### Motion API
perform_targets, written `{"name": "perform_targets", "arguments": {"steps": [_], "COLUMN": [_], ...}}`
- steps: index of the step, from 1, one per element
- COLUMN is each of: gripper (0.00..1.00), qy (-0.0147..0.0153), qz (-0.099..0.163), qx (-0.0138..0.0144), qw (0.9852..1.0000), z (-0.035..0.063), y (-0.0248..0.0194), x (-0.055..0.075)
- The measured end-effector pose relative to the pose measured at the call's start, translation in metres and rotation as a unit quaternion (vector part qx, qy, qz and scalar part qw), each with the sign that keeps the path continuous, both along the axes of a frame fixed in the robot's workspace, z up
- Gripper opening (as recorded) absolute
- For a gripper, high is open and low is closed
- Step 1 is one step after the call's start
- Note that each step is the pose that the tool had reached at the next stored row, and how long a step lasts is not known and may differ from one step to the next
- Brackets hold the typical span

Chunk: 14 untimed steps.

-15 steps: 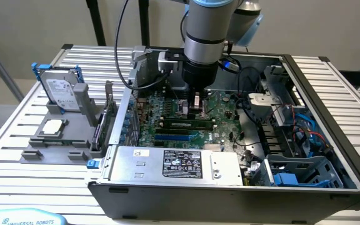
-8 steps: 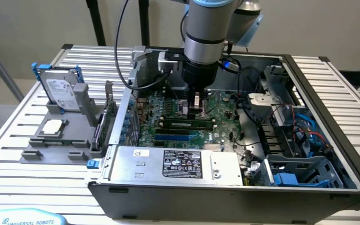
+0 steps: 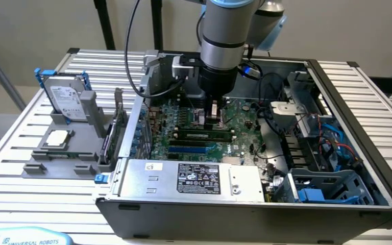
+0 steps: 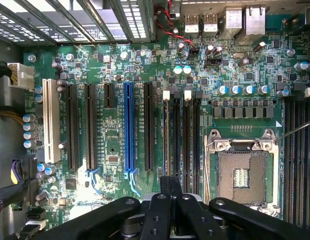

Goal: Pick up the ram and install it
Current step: 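Press down the ram until it locks into place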

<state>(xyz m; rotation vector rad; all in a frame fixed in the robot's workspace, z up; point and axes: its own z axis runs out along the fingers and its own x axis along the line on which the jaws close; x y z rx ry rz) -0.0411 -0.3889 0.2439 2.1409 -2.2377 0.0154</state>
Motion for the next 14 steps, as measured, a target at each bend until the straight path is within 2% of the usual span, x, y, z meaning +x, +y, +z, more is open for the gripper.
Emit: {"name": "perform_targets", "arguments": {"steps": [4,14], "gripper": [0.11,0.11], "qy": [-0.0002,-0.0001], "qz": [0.000,0.000], "qx": [-0.0001,-0.0008], "qw": [1.0000,1.0000], "z": [-0.0021,-0.0192], "y": [0.0000,-0.0002], "x": [0.000,0.000]}}
